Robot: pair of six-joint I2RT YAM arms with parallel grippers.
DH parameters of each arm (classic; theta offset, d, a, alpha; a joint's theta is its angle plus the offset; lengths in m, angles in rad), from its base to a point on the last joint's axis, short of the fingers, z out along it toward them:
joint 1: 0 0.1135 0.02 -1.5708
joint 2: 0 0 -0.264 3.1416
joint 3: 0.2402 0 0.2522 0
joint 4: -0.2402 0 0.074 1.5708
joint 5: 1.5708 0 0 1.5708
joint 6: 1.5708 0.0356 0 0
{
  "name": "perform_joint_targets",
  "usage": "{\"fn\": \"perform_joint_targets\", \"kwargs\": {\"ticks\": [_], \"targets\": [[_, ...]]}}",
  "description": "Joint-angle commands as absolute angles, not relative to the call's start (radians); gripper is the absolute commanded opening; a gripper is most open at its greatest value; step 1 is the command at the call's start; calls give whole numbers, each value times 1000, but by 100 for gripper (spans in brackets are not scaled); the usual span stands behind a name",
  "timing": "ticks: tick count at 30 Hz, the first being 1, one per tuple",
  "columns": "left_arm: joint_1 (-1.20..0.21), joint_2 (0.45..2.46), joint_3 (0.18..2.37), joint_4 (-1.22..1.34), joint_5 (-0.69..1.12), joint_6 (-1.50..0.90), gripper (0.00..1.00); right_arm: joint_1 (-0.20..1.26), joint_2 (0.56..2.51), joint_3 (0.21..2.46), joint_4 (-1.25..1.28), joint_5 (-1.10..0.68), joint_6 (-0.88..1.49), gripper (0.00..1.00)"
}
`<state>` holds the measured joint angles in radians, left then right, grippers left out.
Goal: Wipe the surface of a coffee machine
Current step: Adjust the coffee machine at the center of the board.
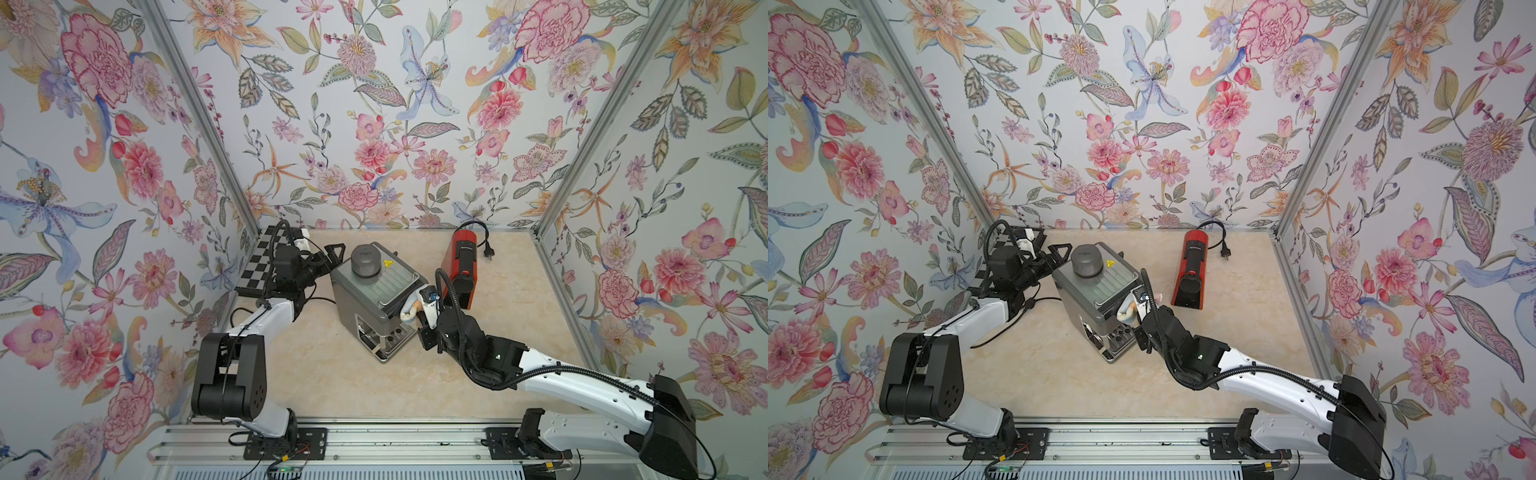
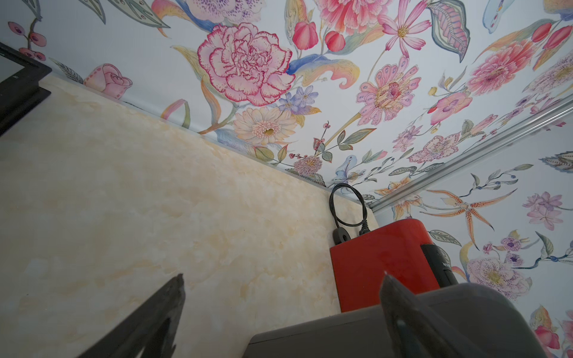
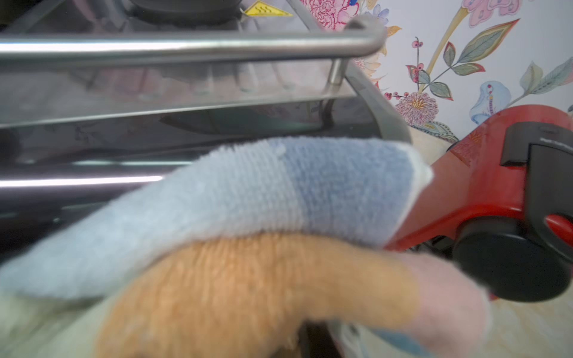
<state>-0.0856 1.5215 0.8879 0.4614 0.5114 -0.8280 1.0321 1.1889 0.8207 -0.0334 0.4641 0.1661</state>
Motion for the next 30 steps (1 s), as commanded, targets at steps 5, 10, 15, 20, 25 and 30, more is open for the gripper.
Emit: {"fn": "perform_joint_targets", "kwargs": {"ticks": [5, 10, 15, 20, 25, 30], "targets": [[-206, 1414, 849, 449, 723, -788, 99, 992, 1294, 881, 191, 352, 153, 0], [-231, 1377, 828, 437, 708, -792, 99, 988, 1324, 914, 208, 321, 129, 0], [-245, 1326, 800, 418, 685, -792, 99, 986, 1345, 940, 211, 297, 108, 0], [-247, 1315, 786, 407, 684, -787, 99, 979, 1338, 939, 209, 300, 100, 0], [-260, 1316, 780, 433, 691, -806, 99, 949, 1336, 950, 213, 253, 66, 0], [-278, 1301, 770, 431, 681, -811, 99, 889, 1339, 948, 244, 133, 30, 0]]}}
